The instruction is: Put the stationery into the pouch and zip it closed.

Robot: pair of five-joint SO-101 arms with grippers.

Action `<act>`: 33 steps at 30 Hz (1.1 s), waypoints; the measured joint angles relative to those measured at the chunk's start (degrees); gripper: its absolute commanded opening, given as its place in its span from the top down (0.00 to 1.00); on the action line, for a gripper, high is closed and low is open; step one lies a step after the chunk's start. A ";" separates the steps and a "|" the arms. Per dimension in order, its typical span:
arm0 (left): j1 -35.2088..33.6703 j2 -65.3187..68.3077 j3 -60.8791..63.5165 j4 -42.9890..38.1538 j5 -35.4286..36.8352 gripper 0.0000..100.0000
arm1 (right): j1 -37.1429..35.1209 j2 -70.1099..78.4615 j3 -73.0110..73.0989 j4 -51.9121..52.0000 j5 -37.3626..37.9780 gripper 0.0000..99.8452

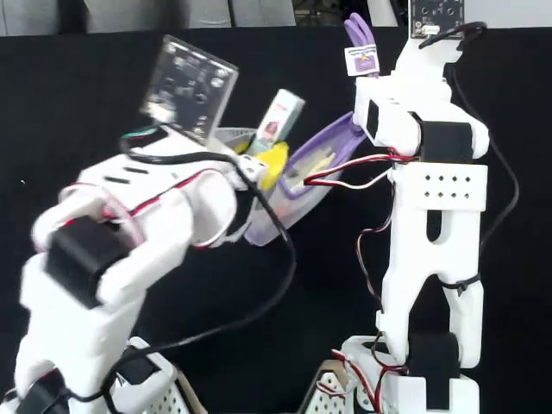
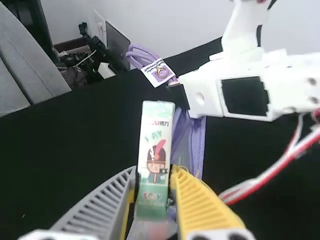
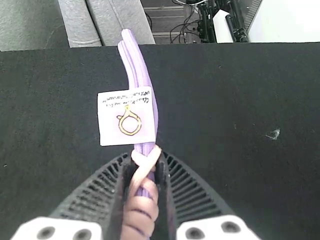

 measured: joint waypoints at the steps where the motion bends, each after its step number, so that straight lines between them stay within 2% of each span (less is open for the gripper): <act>1: 0.00 -1.32 4.31 -3.78 0.00 0.97 | 0.00 0.00 0.00 0.00 0.00 0.99; 11: 4.31 -23.12 53.63 -56.09 0.00 0.97 | 0.00 0.00 0.00 0.00 0.00 0.99; 14: 5.01 -29.63 62.95 -66.55 0.00 0.97 | 0.00 0.00 0.00 0.00 0.00 0.99; 17: 5.54 -32.35 67.08 -69.80 0.00 0.97 | 0.00 0.00 0.00 0.00 0.00 0.99; 27: 6.07 -33.58 74.37 -71.82 0.00 0.97 | 0.00 0.00 0.00 0.00 0.00 0.99; 33: 7.21 -33.67 82.20 -84.57 -0.09 0.97 | 0.00 0.00 0.00 -0.26 0.00 0.99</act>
